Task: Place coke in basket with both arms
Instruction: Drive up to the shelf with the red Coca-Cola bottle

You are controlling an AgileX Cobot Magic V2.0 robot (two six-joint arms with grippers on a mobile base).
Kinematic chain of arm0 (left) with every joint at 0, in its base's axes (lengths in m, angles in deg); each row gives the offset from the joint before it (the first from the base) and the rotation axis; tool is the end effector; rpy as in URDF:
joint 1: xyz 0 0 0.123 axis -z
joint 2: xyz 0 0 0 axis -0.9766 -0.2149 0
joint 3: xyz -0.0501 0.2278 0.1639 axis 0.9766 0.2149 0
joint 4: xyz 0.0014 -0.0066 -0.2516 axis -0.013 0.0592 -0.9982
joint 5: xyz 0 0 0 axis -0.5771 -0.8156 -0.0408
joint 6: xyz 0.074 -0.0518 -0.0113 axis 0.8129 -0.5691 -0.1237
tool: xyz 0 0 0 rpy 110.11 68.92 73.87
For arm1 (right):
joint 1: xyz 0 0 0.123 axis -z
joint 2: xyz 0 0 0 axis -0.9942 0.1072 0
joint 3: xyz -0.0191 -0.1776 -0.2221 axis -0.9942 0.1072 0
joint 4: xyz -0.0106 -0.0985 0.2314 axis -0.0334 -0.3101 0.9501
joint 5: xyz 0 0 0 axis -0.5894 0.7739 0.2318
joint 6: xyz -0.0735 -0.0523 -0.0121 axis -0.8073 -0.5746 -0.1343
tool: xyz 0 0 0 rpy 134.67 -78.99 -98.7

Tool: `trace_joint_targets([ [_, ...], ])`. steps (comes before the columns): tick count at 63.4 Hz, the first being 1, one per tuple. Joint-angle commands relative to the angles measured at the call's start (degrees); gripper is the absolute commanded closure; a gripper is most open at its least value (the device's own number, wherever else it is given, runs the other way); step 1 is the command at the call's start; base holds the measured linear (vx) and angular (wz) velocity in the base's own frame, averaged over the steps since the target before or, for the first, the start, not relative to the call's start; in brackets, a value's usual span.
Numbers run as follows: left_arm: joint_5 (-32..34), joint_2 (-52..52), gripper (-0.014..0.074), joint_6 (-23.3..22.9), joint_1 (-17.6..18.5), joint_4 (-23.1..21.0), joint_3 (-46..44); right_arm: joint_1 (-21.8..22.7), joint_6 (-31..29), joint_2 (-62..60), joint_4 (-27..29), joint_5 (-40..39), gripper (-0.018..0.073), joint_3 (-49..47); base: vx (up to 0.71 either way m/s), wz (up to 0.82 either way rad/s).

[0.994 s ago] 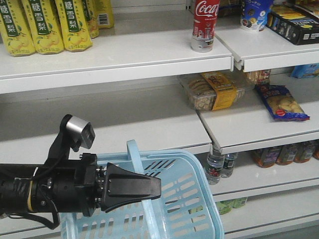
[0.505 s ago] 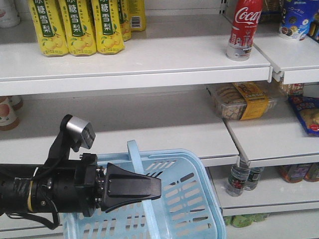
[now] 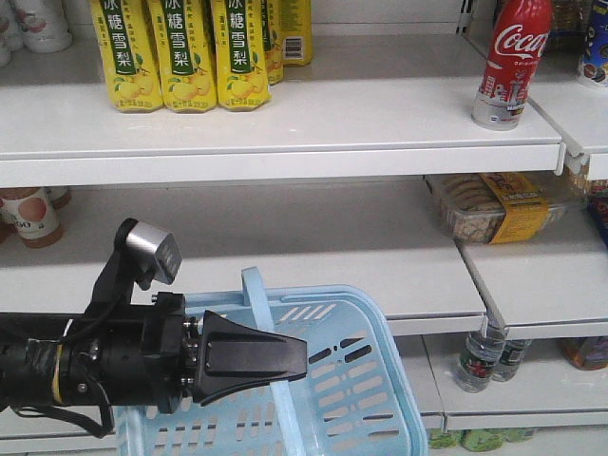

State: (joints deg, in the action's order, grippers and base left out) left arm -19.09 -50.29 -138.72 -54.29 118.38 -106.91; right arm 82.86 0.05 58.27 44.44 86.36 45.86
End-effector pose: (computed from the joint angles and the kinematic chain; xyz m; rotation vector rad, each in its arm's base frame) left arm 0.1812 -0.1662 0.2686 0.2963 2.0857 -1.9350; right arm 0.0566 0.0009 0.2027 0.0157 1.5144 0.0429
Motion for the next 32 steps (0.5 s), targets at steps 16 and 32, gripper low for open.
trace_joint_targets([
  [16,12.56,1.77,0.0603,-0.05,0.43,-4.44,-1.42,0.14,-0.1,-0.84,-0.58,-4.38,0.0564,0.8,0.03,0.04],
  [32,12.56,1.77,0.0603,-0.05,0.43,-4.44,-1.42,0.14,-0.1,-0.84,-0.58,-4.46,0.0564,0.8,0.02,0.01],
])
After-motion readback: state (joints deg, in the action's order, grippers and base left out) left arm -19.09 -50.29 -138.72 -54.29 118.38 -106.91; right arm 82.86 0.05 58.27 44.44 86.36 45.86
